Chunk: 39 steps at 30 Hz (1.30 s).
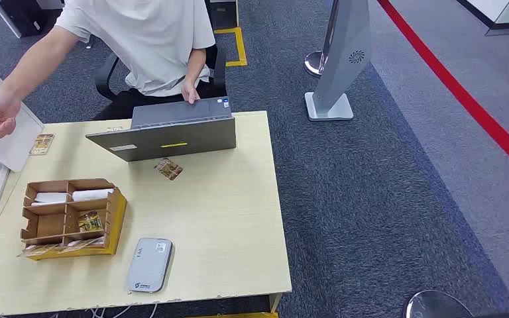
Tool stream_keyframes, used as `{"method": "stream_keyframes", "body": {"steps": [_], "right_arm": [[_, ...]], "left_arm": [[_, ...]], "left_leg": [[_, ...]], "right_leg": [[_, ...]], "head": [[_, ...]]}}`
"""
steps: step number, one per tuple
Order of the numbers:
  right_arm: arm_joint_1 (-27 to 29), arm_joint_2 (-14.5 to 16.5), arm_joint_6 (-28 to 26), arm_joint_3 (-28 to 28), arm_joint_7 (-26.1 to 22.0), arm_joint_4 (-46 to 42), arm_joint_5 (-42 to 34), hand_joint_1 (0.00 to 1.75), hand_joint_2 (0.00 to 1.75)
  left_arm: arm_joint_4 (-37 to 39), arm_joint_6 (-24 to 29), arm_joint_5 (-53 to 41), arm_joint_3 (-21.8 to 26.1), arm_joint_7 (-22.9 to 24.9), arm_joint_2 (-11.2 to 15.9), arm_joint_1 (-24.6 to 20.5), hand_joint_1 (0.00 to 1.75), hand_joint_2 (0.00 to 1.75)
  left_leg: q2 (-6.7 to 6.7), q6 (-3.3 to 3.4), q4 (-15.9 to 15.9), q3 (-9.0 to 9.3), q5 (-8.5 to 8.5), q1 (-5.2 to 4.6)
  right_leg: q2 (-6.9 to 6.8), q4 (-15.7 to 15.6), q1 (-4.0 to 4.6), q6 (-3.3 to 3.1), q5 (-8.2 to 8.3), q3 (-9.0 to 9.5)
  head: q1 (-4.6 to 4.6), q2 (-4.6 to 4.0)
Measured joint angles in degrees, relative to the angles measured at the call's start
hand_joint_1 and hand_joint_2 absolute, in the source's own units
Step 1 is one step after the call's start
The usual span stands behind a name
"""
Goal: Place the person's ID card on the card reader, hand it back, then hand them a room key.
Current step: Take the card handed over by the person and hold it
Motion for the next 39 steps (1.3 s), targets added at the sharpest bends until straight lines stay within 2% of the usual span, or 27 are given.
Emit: {"method": "stream_keyframes", "body": {"steps": [2, 27, 39], "right_arm": [[-0.01, -0.01, 0.05, 0.00, 0.01, 0.01, 0.14, 0.00, 1.75], [-0.11, -0.11, 1.52, -0.03, 1.05, 0.24, 2.91, 0.00, 1.75], [-0.13, -0.13, 2.06, -0.18, 1.79, 0.29, 4.24, 0.00, 1.75]], "left_arm": [[1.17, -0.21, -1.05, -0.95, 0.61, 0.42, -0.95, 0.00, 1.75], [30.51, -3.37, -27.42, -24.82, 16.27, 10.45, -25.76, 0.00, 1.75], [43.28, -4.40, -39.18, -35.00, 23.72, 14.81, -36.10, 0.00, 1.75]], "left_leg": [[0.02, 0.00, 0.00, 0.00, 0.00, 0.00], [0.19, -0.03, 0.02, -0.03, 0.03, 0.01], [0.18, -0.05, 0.02, -0.04, 0.04, 0.02]], "right_leg": [[0.01, 0.00, 0.00, 0.00, 0.01, 0.00], [0.16, 0.05, 0.01, -0.02, 0.07, -0.05], [0.17, 0.08, 0.01, -0.02, 0.07, -0.06]], "head": [[-0.01, 0.01], [0.00, 0.01], [0.00, 0.01]]}}
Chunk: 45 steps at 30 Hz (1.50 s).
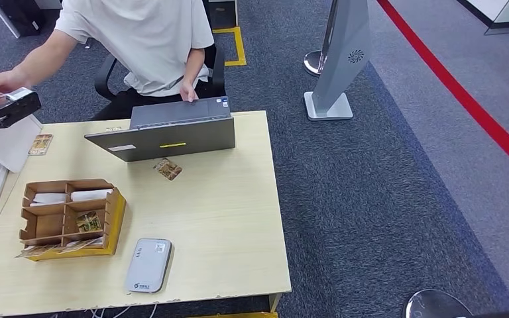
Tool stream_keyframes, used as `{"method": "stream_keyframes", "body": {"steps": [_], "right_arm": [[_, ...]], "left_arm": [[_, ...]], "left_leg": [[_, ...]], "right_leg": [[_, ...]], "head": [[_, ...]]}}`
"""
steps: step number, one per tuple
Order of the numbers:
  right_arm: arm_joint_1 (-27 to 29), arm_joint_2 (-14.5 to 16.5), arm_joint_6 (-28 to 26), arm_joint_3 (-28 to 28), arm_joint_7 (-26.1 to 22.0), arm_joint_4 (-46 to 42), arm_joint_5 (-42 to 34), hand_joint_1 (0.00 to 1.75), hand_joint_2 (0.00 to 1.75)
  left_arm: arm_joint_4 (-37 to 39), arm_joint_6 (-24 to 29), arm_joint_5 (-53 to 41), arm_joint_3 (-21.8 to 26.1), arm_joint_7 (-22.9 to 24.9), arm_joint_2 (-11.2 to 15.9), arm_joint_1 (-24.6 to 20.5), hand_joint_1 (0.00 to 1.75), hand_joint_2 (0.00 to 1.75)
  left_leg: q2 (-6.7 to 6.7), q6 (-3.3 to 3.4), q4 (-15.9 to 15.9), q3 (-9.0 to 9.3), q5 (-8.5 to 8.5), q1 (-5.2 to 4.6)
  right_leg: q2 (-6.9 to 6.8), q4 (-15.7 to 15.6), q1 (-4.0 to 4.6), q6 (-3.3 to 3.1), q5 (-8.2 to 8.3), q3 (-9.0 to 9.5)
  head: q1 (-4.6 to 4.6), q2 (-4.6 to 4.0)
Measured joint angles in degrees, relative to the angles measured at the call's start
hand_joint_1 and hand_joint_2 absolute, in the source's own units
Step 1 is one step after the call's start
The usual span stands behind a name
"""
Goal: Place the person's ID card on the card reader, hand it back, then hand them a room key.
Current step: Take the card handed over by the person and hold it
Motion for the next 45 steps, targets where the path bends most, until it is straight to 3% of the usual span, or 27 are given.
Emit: {"method": "stream_keyframes", "body": {"steps": [4, 31, 39, 45], "right_arm": [[0.00, 0.00, 0.03, -0.17, 0.08, 0.01, 0.61, 0.00, 1.75], [-0.04, -0.02, -0.03, -1.38, -0.09, 0.03, 0.68, 0.00, 1.75], [-0.05, -0.02, -0.05, -1.48, -0.11, 0.05, 0.75, 0.00, 1.75], [-0.07, -0.02, -0.05, -1.83, -0.12, 0.07, 1.29, 0.00, 1.75]], "left_arm": [[2.62, -0.26, -0.77, -2.03, 1.41, 0.75, -1.71, 1.75, 1.75], [5.25, -0.55, -0.29, -3.86, -2.59, 3.32, -2.34, 1.75, 1.75], [5.23, 4.20, -0.27, -4.27, -2.05, 4.04, -1.80, 1.75, 1.75], [3.04, 7.11, -0.23, -5.72, -3.04, 3.07, 0.97, 1.75, 1.75]], "left_leg": [[0.00, 0.00, 0.00, -0.01, 0.00, 0.00], [-0.04, 0.00, 0.00, -0.02, 0.00, 0.00], [-0.04, -0.01, 0.00, -0.01, 0.01, 0.00], [-0.05, 0.00, 0.00, -0.01, 0.01, -0.01]], "right_leg": [[0.00, 0.01, 0.00, 0.00, 0.00, 0.00], [-0.02, 0.02, 0.00, 0.00, 0.00, 0.01], [-0.02, 0.02, 0.00, 0.00, 0.00, 0.01], [-0.03, 0.01, 0.00, 0.00, 0.00, 0.01]], "head": [[0.00, -0.01], [0.01, -0.01], [0.01, -0.01], [0.00, 0.00]]}}
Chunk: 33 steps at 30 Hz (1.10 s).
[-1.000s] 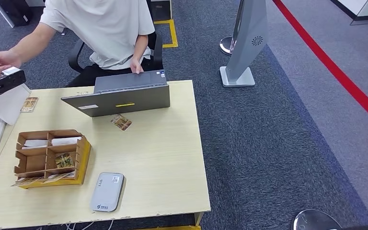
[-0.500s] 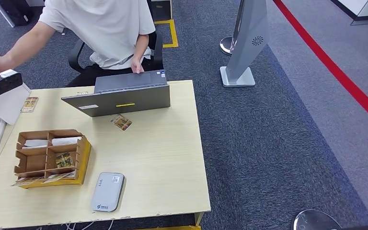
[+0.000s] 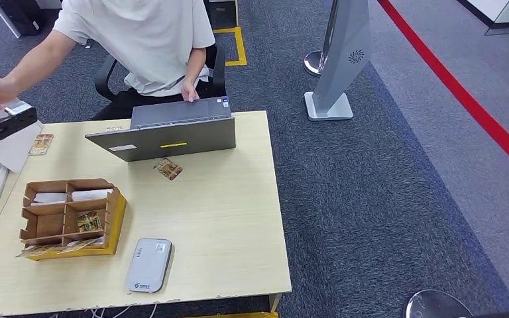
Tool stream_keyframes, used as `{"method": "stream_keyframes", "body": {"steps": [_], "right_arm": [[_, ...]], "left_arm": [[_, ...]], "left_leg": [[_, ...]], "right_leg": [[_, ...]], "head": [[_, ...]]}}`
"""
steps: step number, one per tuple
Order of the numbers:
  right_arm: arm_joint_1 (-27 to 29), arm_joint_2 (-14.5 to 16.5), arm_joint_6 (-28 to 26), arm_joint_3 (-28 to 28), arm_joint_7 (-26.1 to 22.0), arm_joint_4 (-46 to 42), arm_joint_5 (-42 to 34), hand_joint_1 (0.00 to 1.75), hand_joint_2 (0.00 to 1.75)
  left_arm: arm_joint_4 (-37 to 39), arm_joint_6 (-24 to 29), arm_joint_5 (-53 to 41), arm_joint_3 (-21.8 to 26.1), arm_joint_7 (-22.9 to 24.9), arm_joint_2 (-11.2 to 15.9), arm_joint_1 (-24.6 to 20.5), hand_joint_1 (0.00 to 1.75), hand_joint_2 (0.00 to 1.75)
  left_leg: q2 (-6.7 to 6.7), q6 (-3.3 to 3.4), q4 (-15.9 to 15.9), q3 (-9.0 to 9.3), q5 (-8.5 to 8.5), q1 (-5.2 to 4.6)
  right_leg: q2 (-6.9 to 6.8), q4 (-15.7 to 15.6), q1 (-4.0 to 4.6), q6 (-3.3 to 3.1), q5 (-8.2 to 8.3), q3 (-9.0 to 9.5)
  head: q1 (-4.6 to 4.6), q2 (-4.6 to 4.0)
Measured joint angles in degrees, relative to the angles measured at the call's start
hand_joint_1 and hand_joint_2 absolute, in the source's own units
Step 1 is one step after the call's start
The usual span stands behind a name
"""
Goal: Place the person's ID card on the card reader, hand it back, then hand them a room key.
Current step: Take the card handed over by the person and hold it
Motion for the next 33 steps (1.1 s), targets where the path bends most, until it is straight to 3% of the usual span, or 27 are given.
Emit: {"method": "stream_keyframes", "body": {"steps": [16, 27, 33], "right_arm": [[-0.06, 0.00, -0.10, -0.97, 0.00, 0.02, 0.17, 0.00, 1.75], [-0.12, 0.00, -0.48, -2.38, 0.13, 0.09, -0.81, 0.00, 1.75], [-0.07, 0.00, -0.55, -3.04, 0.18, 0.11, -0.91, 0.00, 1.75]], "left_arm": [[-6.65, 1.01, 0.27, -2.84, -1.35, -3.27, 5.23, 1.75, 1.75], [-27.70, -0.85, -0.01, -12.60, -0.70, -11.03, 18.95, 1.75, 1.75], [-35.66, -2.05, 0.23, -17.18, -0.09, -12.96, 23.23, 1.75, 1.75]], "left_leg": [[-0.01, 0.00, 0.01, 0.01, 0.00, 0.00], [-0.08, 0.03, 0.06, -0.01, -0.03, -0.08], [-0.06, 0.03, 0.05, -0.01, -0.03, -0.08]], "right_leg": [[-0.02, 0.00, 0.00, 0.00, 0.00, -0.01], [-0.09, -0.06, -0.04, 0.04, 0.02, 0.04], [-0.07, -0.06, 0.00, 0.04, 0.02, 0.01]], "head": [[-0.01, -0.01], [0.01, 0.00], [-0.01, 0.00]]}}
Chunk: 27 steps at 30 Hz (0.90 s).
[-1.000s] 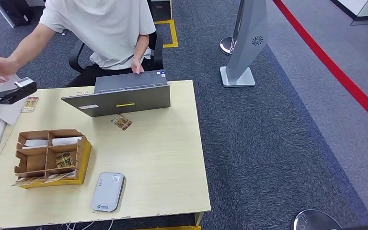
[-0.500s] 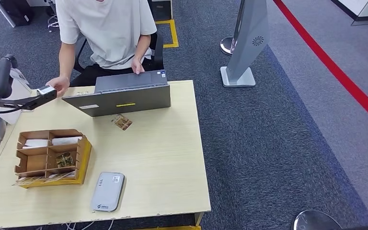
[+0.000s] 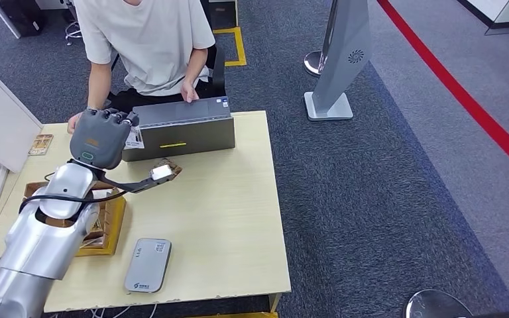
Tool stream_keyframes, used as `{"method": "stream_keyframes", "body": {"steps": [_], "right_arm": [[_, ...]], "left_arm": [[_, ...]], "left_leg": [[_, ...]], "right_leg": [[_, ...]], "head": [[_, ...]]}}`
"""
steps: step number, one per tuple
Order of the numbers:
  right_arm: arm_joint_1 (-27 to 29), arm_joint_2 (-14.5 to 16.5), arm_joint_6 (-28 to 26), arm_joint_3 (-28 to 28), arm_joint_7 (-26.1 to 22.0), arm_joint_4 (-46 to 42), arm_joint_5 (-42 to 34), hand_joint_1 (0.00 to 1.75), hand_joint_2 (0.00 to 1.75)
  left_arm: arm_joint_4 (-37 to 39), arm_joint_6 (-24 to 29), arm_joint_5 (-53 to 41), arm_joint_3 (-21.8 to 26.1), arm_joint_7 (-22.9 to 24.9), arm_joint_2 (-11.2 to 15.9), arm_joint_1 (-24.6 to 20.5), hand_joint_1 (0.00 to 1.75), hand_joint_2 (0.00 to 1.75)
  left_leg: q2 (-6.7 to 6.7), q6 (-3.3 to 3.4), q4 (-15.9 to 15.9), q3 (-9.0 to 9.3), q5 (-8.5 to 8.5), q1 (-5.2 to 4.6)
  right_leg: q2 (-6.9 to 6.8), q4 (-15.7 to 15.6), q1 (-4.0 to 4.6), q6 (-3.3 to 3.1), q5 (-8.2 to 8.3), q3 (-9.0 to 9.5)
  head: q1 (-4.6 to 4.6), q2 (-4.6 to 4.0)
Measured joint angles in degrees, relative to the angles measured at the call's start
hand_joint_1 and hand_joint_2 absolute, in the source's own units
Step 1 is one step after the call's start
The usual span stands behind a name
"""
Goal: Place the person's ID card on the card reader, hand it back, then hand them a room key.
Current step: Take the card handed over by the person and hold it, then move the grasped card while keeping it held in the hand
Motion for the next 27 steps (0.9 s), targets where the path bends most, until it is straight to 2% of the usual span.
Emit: {"method": "stream_keyframes", "body": {"steps": [13, 23, 25, 27], "right_arm": [[0.01, 0.00, -0.46, -1.23, -0.07, 0.03, -0.83, 0.00, 1.75], [0.01, 0.00, -0.57, -1.72, -0.06, 0.04, -1.09, 0.00, 1.75], [0.02, 0.00, -0.66, -1.99, 0.00, 0.04, -1.31, 0.00, 1.75], [0.05, 0.00, -0.85, -2.50, 0.13, 0.04, -1.70, 0.00, 1.75]], "left_arm": [[-7.27, -0.56, 0.60, -3.11, -0.04, -1.06, 4.09, 1.75, 1.75], [-8.41, -0.78, 0.58, -3.23, 0.57, -1.10, 6.43, 1.75, 1.75], [-8.53, -0.90, 0.41, -3.26, 1.09, -1.06, 7.80, 1.75, 1.75], [-8.58, -0.88, 0.05, -3.29, 2.14, -0.88, 11.57, 1.75, 1.75]], "left_leg": [[0.01, -0.03, -0.01, 0.00, 0.02, 0.06], [0.00, -0.03, -0.01, -0.01, 0.02, 0.05], [0.01, -0.03, -0.02, -0.01, 0.02, 0.05], [0.01, -0.03, -0.03, -0.01, 0.01, 0.06]], "right_leg": [[-0.01, 0.04, 0.01, 0.00, 0.00, 0.00], [-0.01, 0.03, 0.00, 0.00, 0.00, 0.00], [0.00, 0.03, 0.00, 0.00, 0.00, 0.00], [0.00, 0.03, 0.00, 0.00, -0.01, -0.01]], "head": [[0.01, -0.01], [0.02, 0.01], [0.01, 0.00], [0.01, 0.00]]}}
